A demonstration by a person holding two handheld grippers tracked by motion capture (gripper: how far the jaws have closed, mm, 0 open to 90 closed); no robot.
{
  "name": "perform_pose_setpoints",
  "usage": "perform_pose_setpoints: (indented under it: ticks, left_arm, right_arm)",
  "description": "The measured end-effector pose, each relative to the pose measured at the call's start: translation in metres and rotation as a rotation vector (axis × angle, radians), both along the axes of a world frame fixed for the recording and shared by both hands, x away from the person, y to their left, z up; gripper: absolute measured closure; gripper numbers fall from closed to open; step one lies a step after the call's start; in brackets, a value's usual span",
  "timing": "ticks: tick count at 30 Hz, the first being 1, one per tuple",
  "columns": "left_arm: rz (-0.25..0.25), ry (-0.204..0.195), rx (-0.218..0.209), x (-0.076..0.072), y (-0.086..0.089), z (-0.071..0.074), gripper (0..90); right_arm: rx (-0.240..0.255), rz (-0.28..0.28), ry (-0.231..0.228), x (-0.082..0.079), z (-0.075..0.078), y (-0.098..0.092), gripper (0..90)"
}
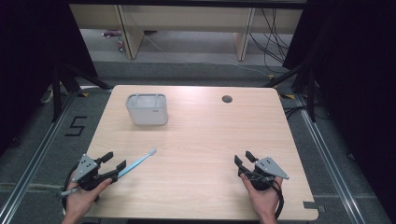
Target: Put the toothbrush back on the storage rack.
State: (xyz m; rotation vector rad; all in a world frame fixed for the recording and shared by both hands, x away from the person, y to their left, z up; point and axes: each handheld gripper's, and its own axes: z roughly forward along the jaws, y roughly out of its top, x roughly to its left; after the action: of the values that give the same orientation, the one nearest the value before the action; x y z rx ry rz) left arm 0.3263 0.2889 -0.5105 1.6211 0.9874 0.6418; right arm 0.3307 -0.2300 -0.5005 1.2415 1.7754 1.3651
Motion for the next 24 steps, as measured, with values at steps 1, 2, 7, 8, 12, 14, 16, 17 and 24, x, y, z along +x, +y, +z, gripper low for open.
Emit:
perform_pose_setpoints:
  ticks: [1,2,7,8,12,14,16,17,24]
  left_arm:
    - [0.0,0.009,0.025,-0.001,-0.001,0.002,33.9]
    - [-0.005,0.007,0.037,0.0,-0.003,0.002,34.2]
    - [-0.014,0.066,0.099,0.002,-0.01,0.012,37.3]
    - [-0.013,0.089,0.116,0.003,-0.011,0.015,37.3]
    - [-0.027,0.151,0.173,0.008,-0.013,0.023,37.1]
    - [-0.048,0.225,0.224,0.014,-0.015,0.03,37.3]
    - [-0.092,0.282,0.282,0.018,-0.014,0.035,37.2]
    - [-0.106,0.291,0.293,0.019,-0.015,0.037,37.3]
    - [-0.188,0.478,0.43,0.032,-0.026,0.045,44.5]
  right_arm:
    - [-0.01,-0.003,-0.002,0.0,0.0,0.0,50.2]
    - [-0.002,-0.001,0.012,0.0,0.0,0.001,50.4]
    - [-0.027,-0.008,0.027,-0.001,0.003,0.002,50.6]
    - [-0.001,-0.007,0.03,-0.001,0.002,0.004,51.0]
    - [-0.017,0.016,0.028,-0.001,0.005,0.005,51.9]
    - [-0.042,0.023,-0.003,0.002,0.006,0.003,52.1]
    - [-0.021,0.032,0.012,0.002,0.006,0.004,52.3]
    - [-0.017,0.028,0.006,0.002,0.006,0.005,52.3]
    - [-0.034,0.028,0.03,0.0,0.008,0.006,52.2]
